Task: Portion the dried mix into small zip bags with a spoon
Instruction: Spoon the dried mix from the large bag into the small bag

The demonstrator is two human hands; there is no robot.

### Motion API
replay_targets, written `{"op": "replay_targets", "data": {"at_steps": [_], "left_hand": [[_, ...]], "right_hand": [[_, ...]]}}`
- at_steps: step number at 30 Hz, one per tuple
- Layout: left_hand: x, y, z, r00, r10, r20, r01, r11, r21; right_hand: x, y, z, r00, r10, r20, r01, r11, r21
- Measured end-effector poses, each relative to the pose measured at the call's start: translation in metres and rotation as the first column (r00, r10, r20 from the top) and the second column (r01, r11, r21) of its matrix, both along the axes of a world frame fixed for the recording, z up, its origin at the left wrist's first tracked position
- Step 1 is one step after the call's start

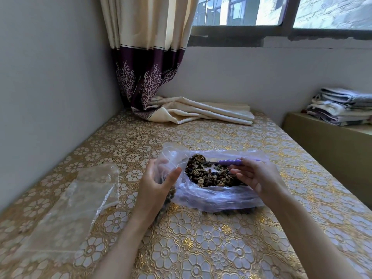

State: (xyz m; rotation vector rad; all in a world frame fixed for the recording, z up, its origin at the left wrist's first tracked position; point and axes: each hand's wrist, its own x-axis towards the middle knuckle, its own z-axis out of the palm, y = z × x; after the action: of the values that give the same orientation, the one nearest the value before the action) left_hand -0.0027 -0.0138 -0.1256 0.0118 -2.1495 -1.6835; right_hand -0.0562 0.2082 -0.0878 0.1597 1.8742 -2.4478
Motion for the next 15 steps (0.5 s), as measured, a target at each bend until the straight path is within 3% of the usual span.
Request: {"op": "replay_targets", "data": {"at_steps": [9, 15], "left_hand": [[0.0, 0.0, -0.001, 1.0, -0.004, 0.0, 0.004, 1.0, -0.028], [0.0, -0.001, -0.001, 1.0, -0.03, -0.004, 0.03, 0.999, -0.031]], "right_hand": [[0.012, 0.011, 0.02, 0.993, -0.01, -0.12, 0.0, 0.996, -0.089], [0.027, 0.004, 0.044, 0.959, 0.064, -0.275, -0.096, 0.99, -0.106]]}}
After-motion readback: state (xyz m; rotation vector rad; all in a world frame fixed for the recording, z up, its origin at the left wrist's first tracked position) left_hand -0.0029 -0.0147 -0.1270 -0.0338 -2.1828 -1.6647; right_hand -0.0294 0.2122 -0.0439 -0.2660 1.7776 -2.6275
